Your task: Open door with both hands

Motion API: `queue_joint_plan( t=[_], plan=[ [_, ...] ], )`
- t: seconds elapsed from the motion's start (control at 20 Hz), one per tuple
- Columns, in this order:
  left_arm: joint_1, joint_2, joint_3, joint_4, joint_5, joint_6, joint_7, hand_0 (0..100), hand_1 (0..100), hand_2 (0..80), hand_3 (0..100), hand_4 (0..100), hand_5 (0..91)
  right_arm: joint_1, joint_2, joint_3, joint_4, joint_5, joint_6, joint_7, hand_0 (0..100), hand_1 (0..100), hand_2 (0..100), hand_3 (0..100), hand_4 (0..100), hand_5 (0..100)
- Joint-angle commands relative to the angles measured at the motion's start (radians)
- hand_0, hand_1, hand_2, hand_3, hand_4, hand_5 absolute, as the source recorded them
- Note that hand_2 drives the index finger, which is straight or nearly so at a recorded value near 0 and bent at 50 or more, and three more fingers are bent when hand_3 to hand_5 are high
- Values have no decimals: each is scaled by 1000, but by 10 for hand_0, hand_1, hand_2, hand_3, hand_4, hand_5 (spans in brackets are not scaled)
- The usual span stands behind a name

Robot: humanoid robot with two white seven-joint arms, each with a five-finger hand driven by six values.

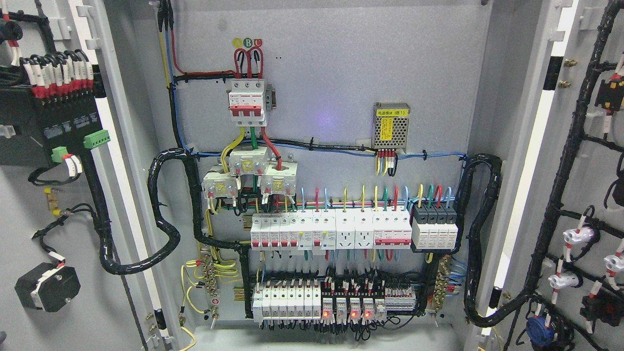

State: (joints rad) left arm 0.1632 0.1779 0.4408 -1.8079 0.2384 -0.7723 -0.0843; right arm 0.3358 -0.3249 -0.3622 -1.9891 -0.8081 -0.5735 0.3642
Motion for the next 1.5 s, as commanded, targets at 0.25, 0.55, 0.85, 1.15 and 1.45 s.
queue_joint_plan(
  t=[0.25,0.55,0.85,1.15,1.45],
  plan=[
    [-28,238,75,246,102,-469,3,120,556,0,0,0,0,32,4,-43,32,-37,-2,-1,71,137,0,0,0,0],
    [-93,357,59,403,124,-469,0,120,556,0,0,0,0,34,4,-50,33,-74,-2,-1,71,137,0,0,0,0],
    [-210,406,-49,573,121,-469,0,120,556,0,0,0,0,34,4,-50,39,-74,-2,-1,71,137,0,0,0,0],
    [-263,408,-65,657,108,-470,-6,120,556,0,0,0,0,34,4,-47,62,-76,0,-1,71,137,0,0,0,0],
    [-292,430,-97,713,108,-470,-6,120,556,0,0,0,0,35,1,-47,84,-129,0,-2,71,137,0,0,0,0]
  ],
)
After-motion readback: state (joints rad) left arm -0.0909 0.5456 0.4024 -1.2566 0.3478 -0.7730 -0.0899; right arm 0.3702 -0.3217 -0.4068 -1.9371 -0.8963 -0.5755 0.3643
